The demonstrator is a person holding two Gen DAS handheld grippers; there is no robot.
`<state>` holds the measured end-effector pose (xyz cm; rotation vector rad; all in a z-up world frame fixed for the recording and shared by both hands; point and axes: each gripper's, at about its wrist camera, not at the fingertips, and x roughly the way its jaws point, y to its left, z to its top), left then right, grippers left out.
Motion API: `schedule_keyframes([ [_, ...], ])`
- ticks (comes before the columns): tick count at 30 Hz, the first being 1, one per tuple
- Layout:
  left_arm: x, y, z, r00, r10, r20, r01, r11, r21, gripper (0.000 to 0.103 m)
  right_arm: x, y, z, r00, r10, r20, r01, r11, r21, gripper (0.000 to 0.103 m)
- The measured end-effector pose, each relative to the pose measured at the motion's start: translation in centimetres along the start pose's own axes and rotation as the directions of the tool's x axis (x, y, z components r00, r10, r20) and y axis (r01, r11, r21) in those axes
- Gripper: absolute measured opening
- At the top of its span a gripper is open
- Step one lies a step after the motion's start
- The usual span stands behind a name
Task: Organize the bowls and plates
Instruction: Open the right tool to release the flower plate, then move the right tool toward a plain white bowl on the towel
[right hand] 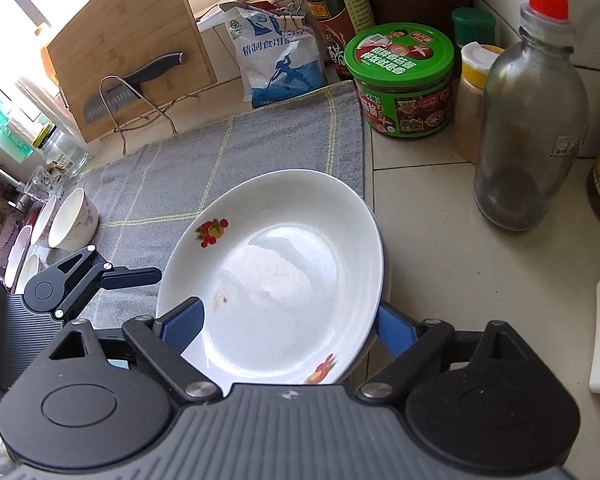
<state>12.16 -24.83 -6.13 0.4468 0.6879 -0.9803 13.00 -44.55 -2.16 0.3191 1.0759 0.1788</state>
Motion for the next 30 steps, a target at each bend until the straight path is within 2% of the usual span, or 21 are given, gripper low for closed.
schedule_keyframes([
  [4, -0.8, 0.4, -0.1, 0.999, 0.016, 0.031, -0.015, 0.999, -0.042, 0.100, -0.8, 0.6, 0.2, 1.000, 0.002, 0.021, -0.001, 0.999, -0.044, 0.099],
  [7, -2.1, 0.8, -0.1, 0.995, 0.068, 0.076, -0.062, 0.994, -0.088, 0.100, -1.3, 2.3, 0.6, 0.997, -0.036, 0.066, 0.045, 0.989, -0.138, 0.103],
  [10, -3.9, 1.5, -0.2, 0.983, 0.133, 0.124, -0.112, 0.980, -0.163, 0.100, -0.9, 4.2, 1.2, 0.994, -0.025, 0.105, 0.049, 0.970, -0.238, 0.103],
  [16, -8.0, 2.4, -1.6, 0.935, 0.319, 0.155, -0.272, 0.925, -0.264, 0.101, 1.6, 9.2, 2.3, 0.987, -0.010, 0.159, 0.075, 0.909, -0.409, 0.103],
  [18, -9.3, 2.9, -2.6, 0.921, 0.358, 0.154, -0.305, 0.908, -0.288, 0.101, 2.3, 11.4, 2.2, 0.983, -0.032, 0.183, 0.113, 0.884, -0.453, 0.103],
  [21, -11.0, 4.0, -4.3, 0.908, 0.394, 0.145, -0.334, 0.887, -0.319, 0.101, 3.2, 14.6, 1.9, 0.980, -0.026, 0.199, 0.125, 0.855, -0.504, 0.103],
  [24, -13.0, 4.8, -6.3, 0.896, 0.422, 0.138, -0.360, 0.873, -0.328, 0.101, 4.3, 17.7, 1.7, 0.979, -0.016, 0.205, 0.121, 0.848, -0.515, 0.103],
  [26, -14.6, 5.2, -7.8, 0.889, 0.436, 0.138, -0.374, 0.867, -0.328, 0.101, 5.0, 19.8, 1.7, 0.980, 0.001, 0.201, 0.102, 0.859, -0.502, 0.103],
  [30, -17.8, 6.7, -11.2, 0.861, 0.493, 0.125, -0.431, 0.837, -0.336, 0.101, 6.9, 24.6, 1.4, 0.979, 0.049, 0.199, 0.061, 0.859, -0.509, 0.103],
])
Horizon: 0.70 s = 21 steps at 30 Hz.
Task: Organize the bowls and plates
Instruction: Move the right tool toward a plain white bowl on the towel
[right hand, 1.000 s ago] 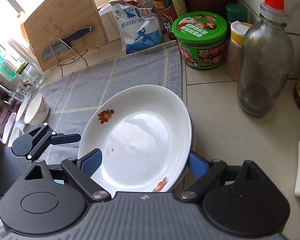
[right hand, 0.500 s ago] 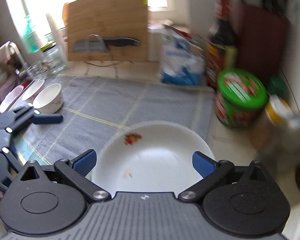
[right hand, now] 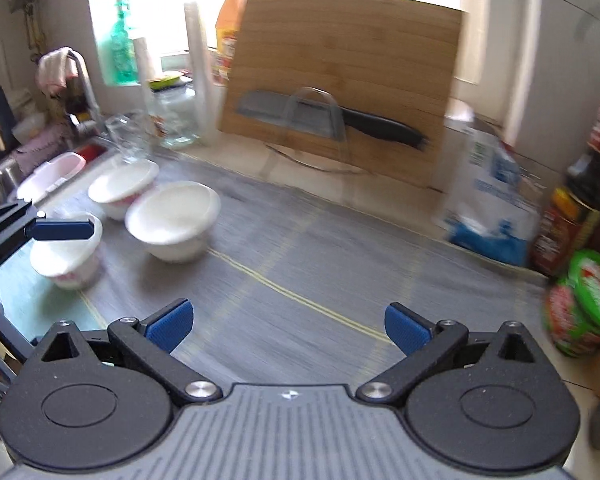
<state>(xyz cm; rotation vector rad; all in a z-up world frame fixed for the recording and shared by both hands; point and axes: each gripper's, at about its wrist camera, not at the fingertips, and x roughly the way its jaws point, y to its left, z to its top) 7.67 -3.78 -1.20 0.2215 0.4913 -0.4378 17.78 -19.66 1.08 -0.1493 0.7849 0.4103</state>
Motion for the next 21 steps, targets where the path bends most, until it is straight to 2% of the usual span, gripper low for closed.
schedule_keyframes([
  [3, -1.7, 3.3, -1.5, 1.000, 0.026, -0.006, -0.026, 0.999, -0.028, 0.101, 1.6, 3.5, 1.3, 0.999, 0.035, 0.012, -0.035, 0.999, -0.008, 0.103],
  [8, -4.1, 7.8, -4.1, 0.997, 0.082, -0.011, -0.082, 0.997, 0.012, 0.101, 4.4, 9.1, 3.1, 0.996, 0.091, 0.011, -0.091, 0.995, -0.029, 0.103],
  [14, -4.7, 11.6, -7.2, 0.995, 0.065, -0.069, -0.066, 0.998, -0.004, 0.101, 7.0, 14.3, 4.3, 0.981, 0.191, -0.008, -0.191, 0.980, -0.049, 0.103],
  [21, -3.5, 12.8, -10.0, 0.991, 0.042, -0.124, -0.049, 0.997, -0.058, 0.101, 10.4, 17.5, 4.5, 0.949, 0.306, -0.073, -0.309, 0.950, -0.046, 0.103],
])
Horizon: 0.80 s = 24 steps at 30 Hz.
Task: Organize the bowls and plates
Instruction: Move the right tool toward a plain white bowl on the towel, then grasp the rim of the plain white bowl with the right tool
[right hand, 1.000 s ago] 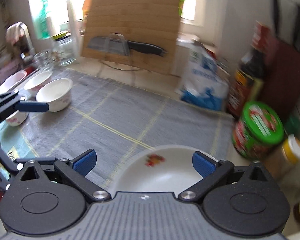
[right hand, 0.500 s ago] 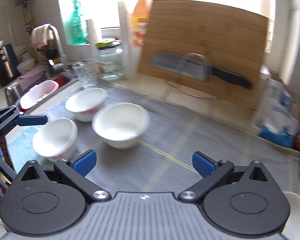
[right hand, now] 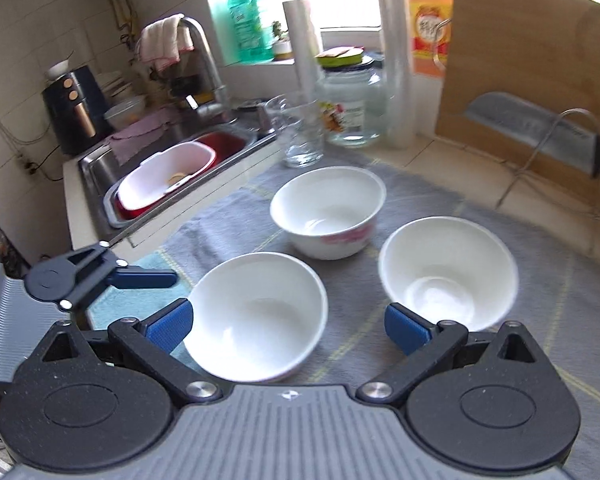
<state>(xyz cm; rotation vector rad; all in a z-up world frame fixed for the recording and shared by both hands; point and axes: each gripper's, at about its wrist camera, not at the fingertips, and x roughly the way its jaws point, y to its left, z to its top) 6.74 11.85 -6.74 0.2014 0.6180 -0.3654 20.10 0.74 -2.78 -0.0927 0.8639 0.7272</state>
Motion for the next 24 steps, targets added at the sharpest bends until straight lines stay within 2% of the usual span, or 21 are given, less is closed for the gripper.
schedule_keyframes([
  [5, 0.6, 0.0, -0.3, 1.000, -0.008, 0.004, 0.008, 1.000, -0.005, 0.100, 2.4, -0.2, 0.3, 0.999, 0.033, -0.041, -0.033, 0.999, 0.005, 0.102],
  [10, 0.8, -0.1, -0.2, 1.000, -0.016, 0.010, 0.016, 1.000, 0.005, 0.098, 4.1, -0.6, 0.6, 0.995, 0.062, -0.079, -0.060, 0.998, 0.025, 0.094],
  [13, 0.9, 0.0, -0.2, 0.999, -0.031, 0.014, 0.031, 1.000, 0.005, 0.091, 4.7, -0.7, 0.6, 0.993, 0.064, -0.100, -0.062, 0.998, 0.024, 0.087],
  [16, 1.0, 0.0, -0.1, 1.000, -0.028, 0.015, 0.027, 1.000, 0.015, 0.087, 5.2, -0.9, 0.8, 0.992, 0.071, -0.109, -0.067, 0.997, 0.032, 0.083],
  [24, 1.0, 0.2, 0.0, 0.999, -0.042, 0.022, 0.041, 0.999, 0.020, 0.087, 5.5, -1.1, 1.2, 0.990, 0.093, -0.108, -0.087, 0.994, 0.059, 0.079],
])
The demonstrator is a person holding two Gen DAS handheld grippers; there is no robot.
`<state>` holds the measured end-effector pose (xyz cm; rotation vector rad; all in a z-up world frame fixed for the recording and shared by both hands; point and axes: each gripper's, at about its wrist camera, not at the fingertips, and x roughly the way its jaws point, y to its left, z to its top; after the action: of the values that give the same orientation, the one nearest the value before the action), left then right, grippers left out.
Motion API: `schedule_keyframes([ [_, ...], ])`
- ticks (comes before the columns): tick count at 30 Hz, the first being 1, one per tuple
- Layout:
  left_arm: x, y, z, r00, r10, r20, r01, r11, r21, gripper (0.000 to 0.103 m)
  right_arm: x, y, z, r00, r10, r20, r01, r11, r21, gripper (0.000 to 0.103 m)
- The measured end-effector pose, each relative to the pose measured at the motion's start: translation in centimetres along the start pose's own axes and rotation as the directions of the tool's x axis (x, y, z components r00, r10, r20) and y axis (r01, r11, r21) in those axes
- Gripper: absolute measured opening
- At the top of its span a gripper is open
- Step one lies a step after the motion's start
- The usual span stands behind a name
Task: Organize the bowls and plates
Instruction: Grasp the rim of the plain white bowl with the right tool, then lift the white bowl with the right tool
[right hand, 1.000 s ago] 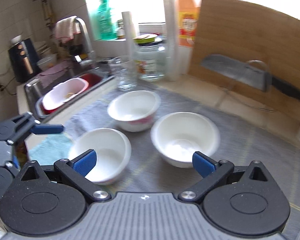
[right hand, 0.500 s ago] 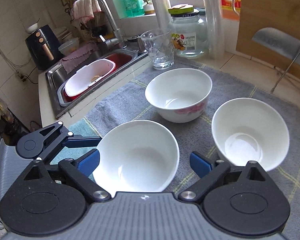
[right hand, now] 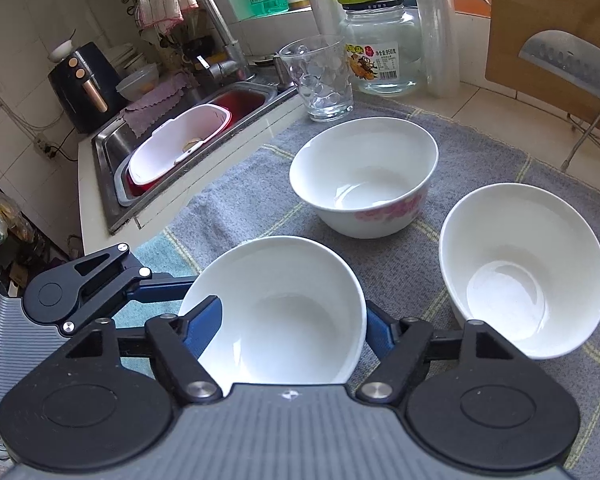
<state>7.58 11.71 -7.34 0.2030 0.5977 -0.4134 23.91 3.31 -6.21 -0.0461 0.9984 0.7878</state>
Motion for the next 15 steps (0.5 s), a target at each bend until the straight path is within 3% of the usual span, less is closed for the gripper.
schedule_keyframes([
  [15, -1.3, -1.2, 1.7, 0.998, -0.059, -0.014, 0.060, 0.998, 0.027, 0.087, -3.1, -0.7, -0.9, 1.000, 0.015, -0.001, -0.015, 0.997, 0.071, 0.079],
])
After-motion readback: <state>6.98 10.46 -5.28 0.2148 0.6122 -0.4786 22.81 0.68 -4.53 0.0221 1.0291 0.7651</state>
